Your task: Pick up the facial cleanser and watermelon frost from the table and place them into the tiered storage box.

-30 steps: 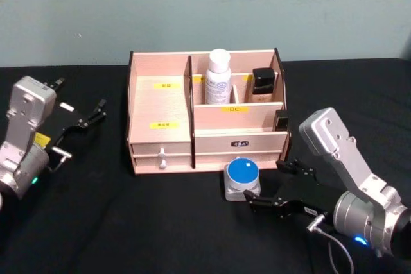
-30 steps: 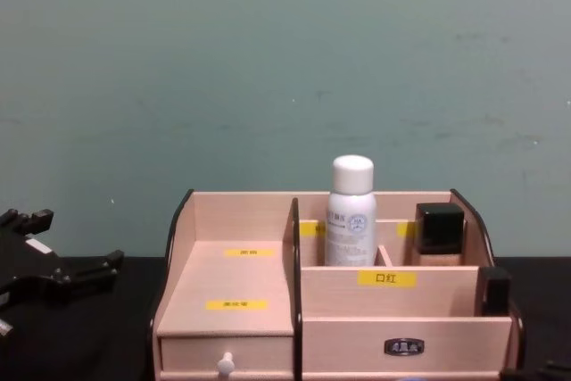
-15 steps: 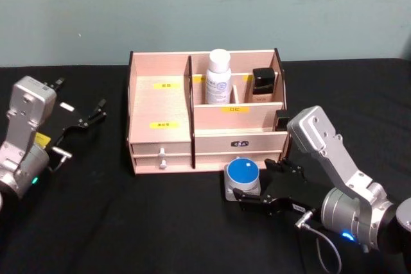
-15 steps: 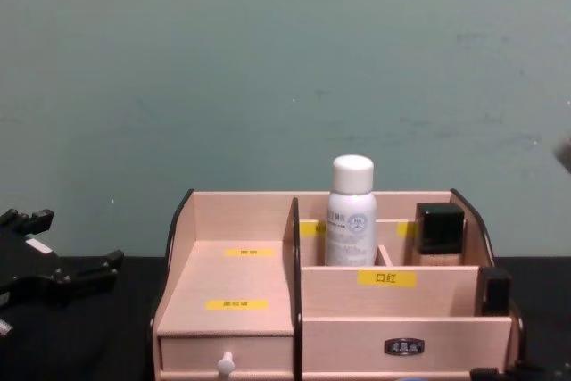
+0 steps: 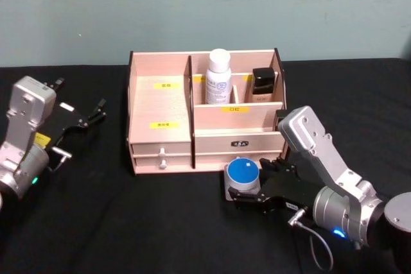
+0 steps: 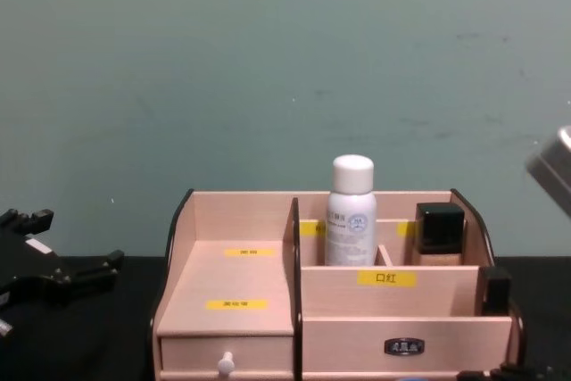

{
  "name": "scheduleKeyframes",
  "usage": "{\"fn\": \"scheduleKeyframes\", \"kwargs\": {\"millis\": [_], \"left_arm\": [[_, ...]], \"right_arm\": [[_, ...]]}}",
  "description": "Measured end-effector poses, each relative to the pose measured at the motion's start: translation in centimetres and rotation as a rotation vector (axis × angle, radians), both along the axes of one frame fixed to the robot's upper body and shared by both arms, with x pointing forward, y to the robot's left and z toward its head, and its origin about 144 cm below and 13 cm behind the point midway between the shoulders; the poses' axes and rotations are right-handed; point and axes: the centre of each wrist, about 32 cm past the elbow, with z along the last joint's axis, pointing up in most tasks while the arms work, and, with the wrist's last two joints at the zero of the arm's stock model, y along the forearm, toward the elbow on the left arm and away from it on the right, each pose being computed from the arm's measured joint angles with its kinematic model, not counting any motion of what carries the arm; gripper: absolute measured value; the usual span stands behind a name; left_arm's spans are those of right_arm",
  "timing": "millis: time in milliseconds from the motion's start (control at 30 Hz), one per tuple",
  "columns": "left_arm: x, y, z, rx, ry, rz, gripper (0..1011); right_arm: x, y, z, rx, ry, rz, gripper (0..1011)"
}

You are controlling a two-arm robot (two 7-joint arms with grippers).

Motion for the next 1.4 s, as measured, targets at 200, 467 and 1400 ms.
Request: {"fn": "scheduleKeyframes", "kwargs": {"millis": [200,467,1400], "left_arm": [[0.0,0.0,0.0,0.000,0.000,0.000,1001],[0.0,0.0,0.0,0.000,0.000,0.000,1001],[0.0,0.0,0.0,0.000,0.000,0.000,1001]], "right_arm": [[0.3,0.2,-0.2,-0.005,0.000,-0.003,1002],[0.5,0.5,-0.5,-0.006,0.003,-0.002,1002],[0.8,1.1,-0.9,-0.030,-0.011,-0.012,1003]]}}
